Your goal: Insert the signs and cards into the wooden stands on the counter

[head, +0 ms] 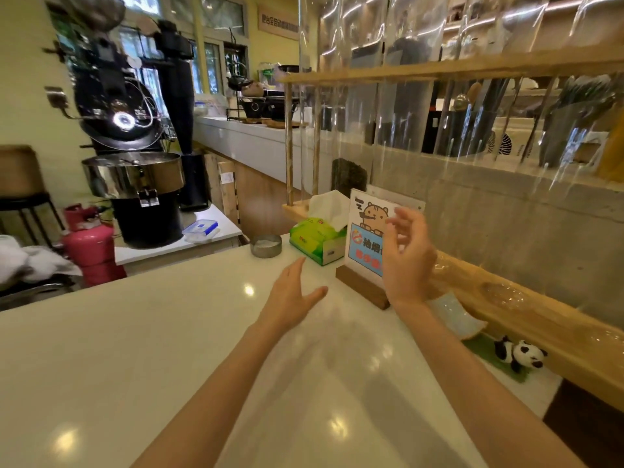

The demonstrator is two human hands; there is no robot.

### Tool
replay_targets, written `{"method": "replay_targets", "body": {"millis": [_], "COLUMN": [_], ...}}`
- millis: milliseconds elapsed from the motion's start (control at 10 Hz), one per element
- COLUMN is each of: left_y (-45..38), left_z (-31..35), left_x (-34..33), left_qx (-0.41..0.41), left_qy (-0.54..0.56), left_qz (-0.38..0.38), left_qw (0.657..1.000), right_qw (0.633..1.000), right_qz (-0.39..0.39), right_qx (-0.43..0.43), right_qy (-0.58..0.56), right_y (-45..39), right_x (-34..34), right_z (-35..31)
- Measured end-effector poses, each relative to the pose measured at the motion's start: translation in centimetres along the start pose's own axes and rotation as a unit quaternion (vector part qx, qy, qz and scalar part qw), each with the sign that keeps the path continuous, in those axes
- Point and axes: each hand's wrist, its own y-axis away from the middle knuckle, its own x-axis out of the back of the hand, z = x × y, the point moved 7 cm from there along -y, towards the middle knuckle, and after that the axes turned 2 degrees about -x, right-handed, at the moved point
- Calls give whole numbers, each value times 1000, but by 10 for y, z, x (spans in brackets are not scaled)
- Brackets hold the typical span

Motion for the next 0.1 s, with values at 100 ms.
{"method": "replay_targets", "body": {"millis": [100], "left_y": [22], "left_z": [-8], "left_x": [57], "left_qx": [-16], "left_qy": [17], "left_qz": [96], "left_qw": [995], "right_qw": [991], "right_qz": [-80], "right_qx": [-41], "right_qy": [-96], "right_y": [10], "right_x": [-28], "right_z": [-27]}}
